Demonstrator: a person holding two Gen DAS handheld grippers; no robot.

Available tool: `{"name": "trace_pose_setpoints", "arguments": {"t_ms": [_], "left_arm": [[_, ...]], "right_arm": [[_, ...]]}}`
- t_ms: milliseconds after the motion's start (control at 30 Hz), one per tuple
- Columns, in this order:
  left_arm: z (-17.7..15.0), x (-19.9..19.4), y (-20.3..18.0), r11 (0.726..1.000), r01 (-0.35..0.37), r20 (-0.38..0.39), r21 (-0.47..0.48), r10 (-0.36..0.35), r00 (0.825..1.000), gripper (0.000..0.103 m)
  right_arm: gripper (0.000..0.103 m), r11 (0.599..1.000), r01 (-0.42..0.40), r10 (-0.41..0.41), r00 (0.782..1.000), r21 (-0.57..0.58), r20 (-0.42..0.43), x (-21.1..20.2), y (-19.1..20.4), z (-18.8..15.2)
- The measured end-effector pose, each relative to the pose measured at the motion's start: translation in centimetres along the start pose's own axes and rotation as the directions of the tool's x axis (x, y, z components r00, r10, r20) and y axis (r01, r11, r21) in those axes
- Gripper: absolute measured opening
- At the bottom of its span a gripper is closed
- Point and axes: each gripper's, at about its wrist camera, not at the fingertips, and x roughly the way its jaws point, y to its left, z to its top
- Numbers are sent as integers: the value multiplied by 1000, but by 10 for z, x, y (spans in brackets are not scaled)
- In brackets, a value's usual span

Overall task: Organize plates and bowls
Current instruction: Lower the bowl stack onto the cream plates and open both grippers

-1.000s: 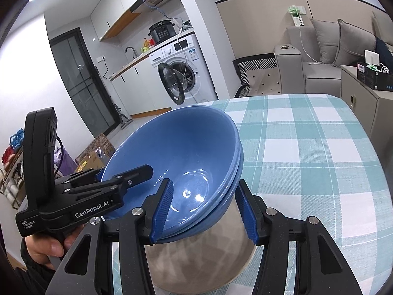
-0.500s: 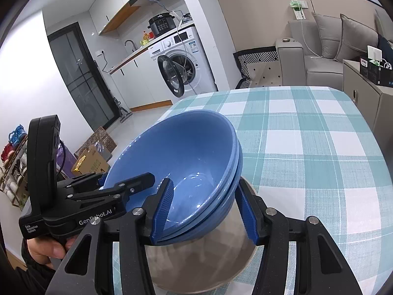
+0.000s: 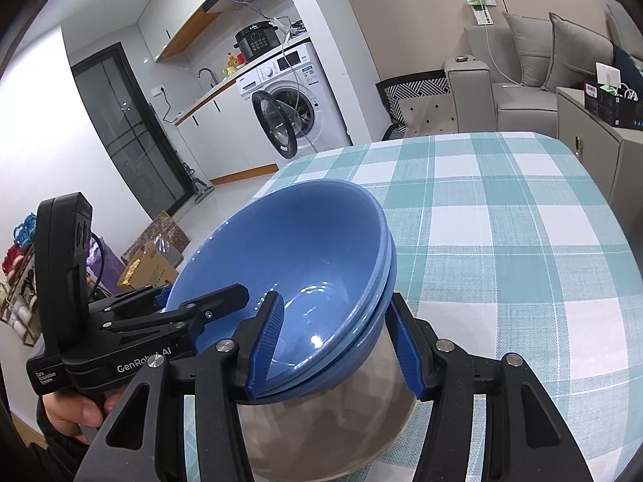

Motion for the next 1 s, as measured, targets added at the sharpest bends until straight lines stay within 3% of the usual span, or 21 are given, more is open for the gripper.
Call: {"name": "trace_pose_setpoints", "arguments": {"t_ms": [133,433,600,667,733,1000], "left_arm": [[-1,-1,1,1000,11,2,-2,-11,1000,51],[-3,-11,-1,999,30,38,42,-32,999,66],[-3,-23,1,997,37,98,64,-43,994,82],[-3,-27,3,997,45,112,68,-52,992,94],[-5,-30,5,995,49,138,82,-60,989,98],[-13,-39,19,995,16,215,102,-37,976,103]], "right_arm": [[58,1000,-7,7,1000,-2,-2,0,0,0],[84,999,-52,52,999,-15,7,-2,2,0],[93,999,-33,34,999,-27,11,-5,1,0],[96,999,-36,36,999,-35,9,-6,1,0],[102,998,-26,27,999,-63,22,-9,3,0],[102,988,-6,17,998,-157,68,-15,15,-4]]}}
